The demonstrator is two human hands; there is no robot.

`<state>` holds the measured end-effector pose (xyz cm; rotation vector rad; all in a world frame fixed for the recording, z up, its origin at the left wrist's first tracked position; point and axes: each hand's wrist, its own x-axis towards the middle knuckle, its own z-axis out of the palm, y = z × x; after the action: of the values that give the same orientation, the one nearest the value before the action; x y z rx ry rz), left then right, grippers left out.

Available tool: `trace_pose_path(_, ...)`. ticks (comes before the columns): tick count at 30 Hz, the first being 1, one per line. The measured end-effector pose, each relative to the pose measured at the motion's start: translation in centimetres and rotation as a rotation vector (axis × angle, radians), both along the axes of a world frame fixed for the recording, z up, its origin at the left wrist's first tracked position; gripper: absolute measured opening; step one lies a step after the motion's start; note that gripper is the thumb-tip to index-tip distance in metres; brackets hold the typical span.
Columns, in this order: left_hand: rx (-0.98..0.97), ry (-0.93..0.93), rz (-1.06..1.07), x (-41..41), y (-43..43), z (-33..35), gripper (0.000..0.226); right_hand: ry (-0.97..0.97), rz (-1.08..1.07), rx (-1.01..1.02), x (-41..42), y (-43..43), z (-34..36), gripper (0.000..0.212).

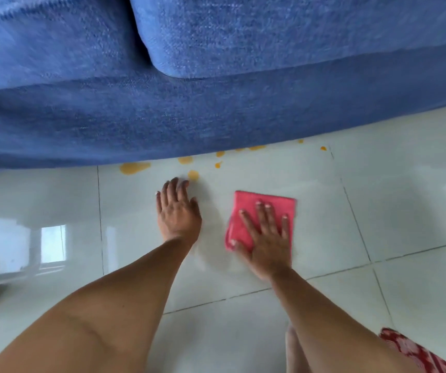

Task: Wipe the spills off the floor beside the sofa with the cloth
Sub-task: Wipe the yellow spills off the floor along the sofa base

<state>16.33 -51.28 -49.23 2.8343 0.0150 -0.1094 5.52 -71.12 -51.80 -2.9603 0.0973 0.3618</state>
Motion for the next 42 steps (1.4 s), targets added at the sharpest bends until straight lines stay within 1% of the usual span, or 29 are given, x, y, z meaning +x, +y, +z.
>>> trace_pose_path(3, 0.0, -0.005, -0.336, 1.1, -3.1, -0.5, 0.053, 0.006, -0.322, -0.058, 1.2, -5.7, -0.2, 0.07)
trace_pose_path(5, 0.032, 0.013, -0.48, 1.3, -5.0, -0.9, 0.057, 0.039, -0.551, -0.047, 3.4, -9.3, -0.1, 0.064)
trace_pose_path(8, 0.018, 0.012, -0.501, 1.0, -6.1, -2.3, 0.06, -0.001, -0.867, 0.014, 8.3, -14.3, -0.1, 0.056)
trace_pose_path(10, 0.03, -0.005, -0.498, 0.6, -6.1, -3.2, 0.059, -0.037, -0.965, 0.07, 12.1, -16.2, -0.1, 0.056)
trace_pose_path(11, 0.036, -0.015, -0.496, 0.6, -6.1, -3.5, 0.059, -0.044, -0.968, 0.085, 14.1, -16.5, -0.1, 0.056)
trace_pose_path(13, 0.035, -0.03, -0.492, 0.8, -6.3, -3.8, 0.059, -0.033, -0.88, 0.075, 17.5, -15.5, 0.0, 0.056)
trace_pose_path(17, 0.044, -0.026, -0.486, 0.8, -6.3, -3.7, 0.059, 0.025, -0.496, 0.028, 21.0, -8.3, 0.4, 0.06)
trace_pose_path(20, 0.028, -0.029, -0.487, 0.9, -6.2, -3.6, 0.057, -0.04, -0.18, -0.025, 17.9, -3.6, 0.3, 0.058)
trace_pose_path(22, 0.037, -0.029, -0.486, 0.8, -6.1, -3.6, 0.058, -0.082, 0.017, -0.005, 13.8, -4.0, 0.1, 0.057)
trace_pose_path(23, 0.038, -0.031, -0.484, 0.9, -6.1, -3.6, 0.058, -0.08, 0.074, 0.006, 12.1, -5.4, 0.2, 0.057)
trace_pose_path(24, 0.039, -0.032, -0.48, 0.9, -6.1, -3.6, 0.058, -0.06, 0.081, 0.004, 11.0, -7.2, 0.2, 0.057)
trace_pose_path(25, 0.042, -0.03, -0.479, 0.9, -6.2, -3.6, 0.058, -0.032, 0.029, -0.021, 10.6, -9.1, 0.3, 0.057)
trace_pose_path(27, 0.055, -0.028, -0.477, 0.7, -6.2, -3.7, 0.059, 0.011, -0.216, -0.091, 11.7, -11.9, 0.2, 0.058)
trace_pose_path(29, 0.063, -0.045, -0.473, 0.8, -6.3, -3.8, 0.059, 0.029, -0.447, -0.06, 15.3, -12.1, 0.3, 0.06)
trace_pose_path(30, 0.061, -0.046, -0.472, 0.9, -6.3, -3.8, 0.059, 0.035, -0.497, -0.025, 17.2, -11.0, 0.5, 0.061)
trace_pose_path(31, 0.054, -0.041, -0.477, 1.0, -6.2, -3.9, 0.058, 0.046, -0.498, 0.002, 18.6, -9.5, 0.6, 0.062)
trace_pose_path(32, 0.042, -0.042, -0.482, 0.9, -6.2, -3.8, 0.058, 0.053, -0.45, 0.011, 19.4, -7.5, 0.5, 0.062)
trace_pose_path(34, -0.003, -0.058, -0.468, 0.9, -6.1, -3.6, 0.057, 0.019, -0.251, -0.011, 18.7, -3.5, 0.2, 0.06)
trace_pose_path(36, -0.047, -0.075, -0.396, 0.9, -5.5, -3.2, 0.057, -0.012, -0.006, -0.012, 14.8, -1.2, 0.4, 0.059)
trace_pose_path(38, -0.021, -0.089, -0.275, 0.9, -3.6, -3.0, 0.058, -0.023, 0.137, 0.0, 10.9, -2.6, 0.4, 0.059)
trace_pose_path(39, 0.001, -0.075, -0.202, 1.1, -2.2, -3.0, 0.06, -0.014, 0.151, -0.006, 9.9, -4.5, 0.5, 0.06)
trace_pose_path(40, 0.024, -0.053, -0.134, 1.2, -0.5, -2.9, 0.063, -0.004, 0.111, -0.033, 9.5, -6.4, 0.5, 0.061)
trace_pose_path(42, 0.065, -0.002, -0.038, 1.1, 2.5, -3.0, 0.068, 0.024, -0.113, -0.081, 10.6, -9.0, 0.6, 0.064)
